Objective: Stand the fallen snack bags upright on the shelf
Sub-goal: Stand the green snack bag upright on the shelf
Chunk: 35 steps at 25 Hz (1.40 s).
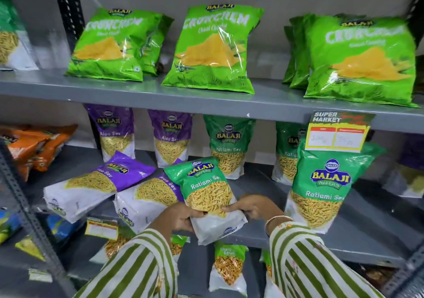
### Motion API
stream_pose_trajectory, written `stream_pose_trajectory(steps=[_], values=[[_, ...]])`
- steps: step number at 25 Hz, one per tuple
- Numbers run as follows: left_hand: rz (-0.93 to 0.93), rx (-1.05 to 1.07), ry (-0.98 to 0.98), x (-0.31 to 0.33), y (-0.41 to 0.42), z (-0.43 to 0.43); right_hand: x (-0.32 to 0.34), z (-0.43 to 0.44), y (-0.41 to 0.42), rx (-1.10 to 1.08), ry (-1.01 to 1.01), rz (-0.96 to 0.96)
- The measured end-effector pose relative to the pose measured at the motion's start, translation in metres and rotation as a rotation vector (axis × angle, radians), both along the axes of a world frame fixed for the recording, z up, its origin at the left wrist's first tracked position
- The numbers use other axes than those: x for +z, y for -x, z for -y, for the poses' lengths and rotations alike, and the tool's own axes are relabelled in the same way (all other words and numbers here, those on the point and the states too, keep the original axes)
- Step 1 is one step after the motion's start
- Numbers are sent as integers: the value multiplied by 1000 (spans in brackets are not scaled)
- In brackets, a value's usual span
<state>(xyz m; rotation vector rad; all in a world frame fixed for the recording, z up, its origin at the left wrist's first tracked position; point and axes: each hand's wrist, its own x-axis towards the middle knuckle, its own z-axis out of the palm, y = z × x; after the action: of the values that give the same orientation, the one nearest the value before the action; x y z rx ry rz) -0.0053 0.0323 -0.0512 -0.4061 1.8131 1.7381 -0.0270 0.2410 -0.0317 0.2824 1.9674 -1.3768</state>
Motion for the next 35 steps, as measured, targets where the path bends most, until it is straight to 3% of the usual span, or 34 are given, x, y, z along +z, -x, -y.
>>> stream_pose_trajectory(steps=[5, 8, 12, 20, 29, 35], values=[[-230, 30, 25, 34, -10, 17, 30, 15, -30, -35, 81, -196], [-376, 30, 105, 45, -10, 21, 40, 22, -39, -78, -10, -415], [-533, -1, 228, 48, -6, 21, 37, 29, -42, -142, -96, -561], [-687, -67, 443, 47, 25, 3, 33, 22, -32, -277, -228, -700], [-787, -54, 452, 8, 83, -74, -13, -34, 10, -542, -202, -707], [-806, 18, 439, -26, 110, -92, -35, -51, 29, -475, -270, -709]])
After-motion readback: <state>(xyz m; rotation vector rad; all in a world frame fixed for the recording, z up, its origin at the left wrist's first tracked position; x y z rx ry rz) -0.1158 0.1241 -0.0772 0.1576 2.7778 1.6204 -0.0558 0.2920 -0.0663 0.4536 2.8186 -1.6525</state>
